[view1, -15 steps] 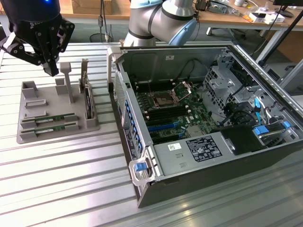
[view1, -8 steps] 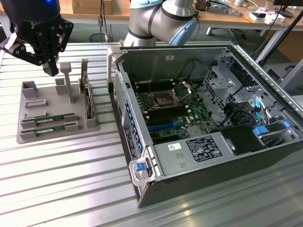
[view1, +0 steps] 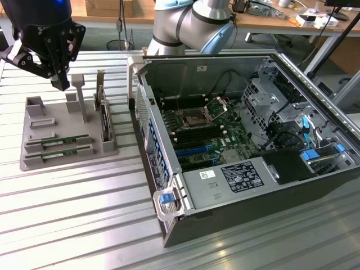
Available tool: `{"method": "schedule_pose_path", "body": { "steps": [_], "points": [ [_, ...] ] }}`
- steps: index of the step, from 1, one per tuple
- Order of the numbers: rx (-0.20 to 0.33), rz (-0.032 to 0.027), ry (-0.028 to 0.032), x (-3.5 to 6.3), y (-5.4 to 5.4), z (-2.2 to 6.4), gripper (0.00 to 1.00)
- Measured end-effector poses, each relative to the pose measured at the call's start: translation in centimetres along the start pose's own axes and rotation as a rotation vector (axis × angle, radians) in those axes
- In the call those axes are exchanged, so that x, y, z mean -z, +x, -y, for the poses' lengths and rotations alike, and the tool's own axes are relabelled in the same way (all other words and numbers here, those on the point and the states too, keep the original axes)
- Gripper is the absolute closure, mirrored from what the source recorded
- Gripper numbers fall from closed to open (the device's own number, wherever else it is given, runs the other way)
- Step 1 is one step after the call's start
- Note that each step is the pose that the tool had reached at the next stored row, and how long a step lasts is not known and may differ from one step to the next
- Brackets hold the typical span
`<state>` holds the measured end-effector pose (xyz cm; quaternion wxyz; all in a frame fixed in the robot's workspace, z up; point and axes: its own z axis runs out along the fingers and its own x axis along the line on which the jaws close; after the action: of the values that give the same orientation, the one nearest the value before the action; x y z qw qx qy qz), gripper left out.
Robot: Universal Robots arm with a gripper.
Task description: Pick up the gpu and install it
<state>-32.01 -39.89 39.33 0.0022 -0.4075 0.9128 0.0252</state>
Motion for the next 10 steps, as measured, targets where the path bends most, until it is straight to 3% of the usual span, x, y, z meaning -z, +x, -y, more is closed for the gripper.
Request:
{"method": "schedule_pose_path", "body": {
  "steps": [10],
  "points": [
    [0.088,-0.0040,-0.0022,0.00,-0.01,0.01,0.89]
  ]
}}
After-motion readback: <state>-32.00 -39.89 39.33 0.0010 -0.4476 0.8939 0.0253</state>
